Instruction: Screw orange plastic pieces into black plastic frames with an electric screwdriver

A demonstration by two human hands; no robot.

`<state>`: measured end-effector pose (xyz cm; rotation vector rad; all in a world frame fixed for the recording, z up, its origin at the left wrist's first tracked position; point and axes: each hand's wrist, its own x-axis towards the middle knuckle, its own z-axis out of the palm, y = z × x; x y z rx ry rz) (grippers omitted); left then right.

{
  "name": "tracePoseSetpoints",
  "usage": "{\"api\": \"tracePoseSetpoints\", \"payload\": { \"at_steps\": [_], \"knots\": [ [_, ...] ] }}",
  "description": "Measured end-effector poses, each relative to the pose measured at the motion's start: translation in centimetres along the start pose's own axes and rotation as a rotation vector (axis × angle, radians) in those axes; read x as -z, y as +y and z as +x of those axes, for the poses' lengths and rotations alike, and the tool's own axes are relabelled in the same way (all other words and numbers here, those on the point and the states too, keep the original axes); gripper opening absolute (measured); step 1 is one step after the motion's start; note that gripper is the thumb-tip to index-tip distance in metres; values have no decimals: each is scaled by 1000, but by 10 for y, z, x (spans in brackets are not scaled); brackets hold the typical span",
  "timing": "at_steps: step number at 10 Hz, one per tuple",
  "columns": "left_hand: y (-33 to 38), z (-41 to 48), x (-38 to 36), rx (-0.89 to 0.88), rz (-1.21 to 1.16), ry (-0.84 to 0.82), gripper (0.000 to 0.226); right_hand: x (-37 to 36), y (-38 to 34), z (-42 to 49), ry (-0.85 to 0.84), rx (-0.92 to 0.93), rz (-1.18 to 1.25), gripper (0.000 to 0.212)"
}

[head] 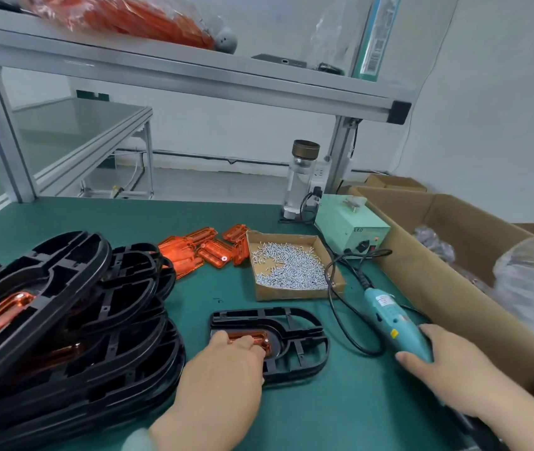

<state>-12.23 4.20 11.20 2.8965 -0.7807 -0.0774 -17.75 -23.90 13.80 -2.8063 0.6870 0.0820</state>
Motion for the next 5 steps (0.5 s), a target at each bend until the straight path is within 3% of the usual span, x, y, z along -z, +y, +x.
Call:
{"api": "tracePoseSetpoints", "payload": {
  "at_steps": [3, 5],
  "knots": [
    [-2, 2, -5, -14, -1, 38, 35, -19, -31, -5, 34, -7, 37, 37],
    [-5, -9, 7, -9, -197, 138, 39, -25, -22, -10, 104, 18, 97, 32]
  ]
}}
